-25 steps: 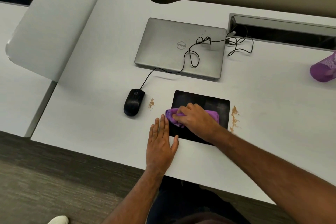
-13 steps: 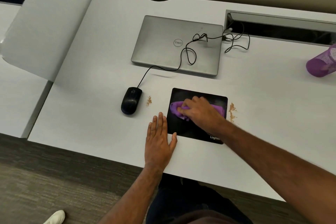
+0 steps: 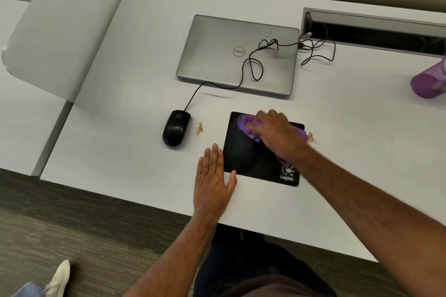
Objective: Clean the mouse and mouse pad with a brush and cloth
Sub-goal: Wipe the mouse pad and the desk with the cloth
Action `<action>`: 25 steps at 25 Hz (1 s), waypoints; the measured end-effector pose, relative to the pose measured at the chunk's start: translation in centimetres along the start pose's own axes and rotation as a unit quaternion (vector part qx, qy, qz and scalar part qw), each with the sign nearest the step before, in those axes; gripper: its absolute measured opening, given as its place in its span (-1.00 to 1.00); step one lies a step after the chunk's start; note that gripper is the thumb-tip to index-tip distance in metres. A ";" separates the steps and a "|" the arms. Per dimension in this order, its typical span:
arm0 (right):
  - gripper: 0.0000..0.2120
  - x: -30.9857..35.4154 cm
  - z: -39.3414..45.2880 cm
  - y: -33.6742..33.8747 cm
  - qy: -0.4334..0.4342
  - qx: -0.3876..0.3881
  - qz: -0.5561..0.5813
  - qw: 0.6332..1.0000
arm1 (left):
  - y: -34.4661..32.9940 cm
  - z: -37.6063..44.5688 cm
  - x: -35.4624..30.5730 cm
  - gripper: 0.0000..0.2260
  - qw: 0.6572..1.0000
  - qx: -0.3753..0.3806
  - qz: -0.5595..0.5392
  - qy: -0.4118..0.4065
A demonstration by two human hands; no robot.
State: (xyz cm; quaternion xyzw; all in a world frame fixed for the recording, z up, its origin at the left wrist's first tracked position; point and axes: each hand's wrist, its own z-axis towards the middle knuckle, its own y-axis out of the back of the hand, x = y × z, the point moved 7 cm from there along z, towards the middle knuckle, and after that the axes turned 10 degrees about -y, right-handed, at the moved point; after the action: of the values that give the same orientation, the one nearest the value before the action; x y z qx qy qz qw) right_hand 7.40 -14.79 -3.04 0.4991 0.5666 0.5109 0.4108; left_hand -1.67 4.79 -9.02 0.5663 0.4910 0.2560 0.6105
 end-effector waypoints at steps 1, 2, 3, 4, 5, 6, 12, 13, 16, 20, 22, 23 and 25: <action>-0.69 -0.6 0.5 0.1 -0.027 -0.001 -0.004 1.000 | 0.0 0.0 0.1 -0.31 1.000 -0.001 -0.003 0.001; -0.68 -0.2 0.4 0.1 -0.031 -0.007 0.004 0.999 | 0.0 -0.1 0.1 -0.31 1.000 -0.001 -0.002 0.000; -0.67 0.9 -0.4 -0.3 -0.013 -0.012 0.006 1.000 | 0.0 -0.1 0.1 -0.31 1.000 -0.004 0.000 -0.002; -0.64 2.6 -1.8 -0.8 0.024 -0.011 0.007 1.000 | 0.0 -0.1 0.0 -0.31 1.000 -0.007 0.001 -0.004; -0.58 4.4 -3.5 -1.5 0.069 -0.007 0.014 0.998 | 0.1 0.0 0.0 -0.31 1.000 -0.009 -0.004 -0.006; -0.50 5.7 -4.9 -2.0 0.104 0.002 0.020 0.994 | 0.1 0.0 0.0 -0.30 1.000 -0.011 -0.011 -0.006; -0.79 1.5 1.4 1.1 0.013 0.010 -0.012 1.000 | -0.1 0.0 0.1 -0.32 1.000 -0.009 0.001 -0.003; -0.83 0.9 2.4 1.6 -0.008 0.002 -0.014 1.000 | -0.1 0.0 0.1 -0.32 1.000 -0.008 -0.001 -0.001; -0.77 2.6 1.2 0.6 0.000 -0.004 -0.005 1.000 | -0.1 -0.1 0.0 -0.32 1.000 -0.012 -0.002 -0.006; -0.53 6.5 -3.9 -1.4 0.084 0.017 0.017 0.996 | 0.0 0.0 -0.1 -0.31 1.000 -0.012 -0.007 -0.005; -0.64 5.6 -2.2 -0.4 0.076 0.016 0.025 0.997 | -0.1 0.0 0.0 -0.31 1.000 -0.013 -0.002 -0.005; -0.72 4.6 -0.6 0.2 0.046 0.010 0.026 0.999 | -0.1 -0.1 0.0 -0.32 1.000 -0.012 0.001 -0.004; -0.81 2.4 2.5 1.2 -0.014 -0.003 0.021 1.000 | -0.2 0.0 0.1 -0.32 1.000 -0.009 0.003 -0.003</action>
State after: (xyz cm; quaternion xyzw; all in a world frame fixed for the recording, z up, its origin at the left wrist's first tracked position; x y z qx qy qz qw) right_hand 9.65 -11.98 -2.07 0.5168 0.5490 0.5142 0.4088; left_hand -1.71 4.88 -9.24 0.5633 0.4852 0.2608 0.6158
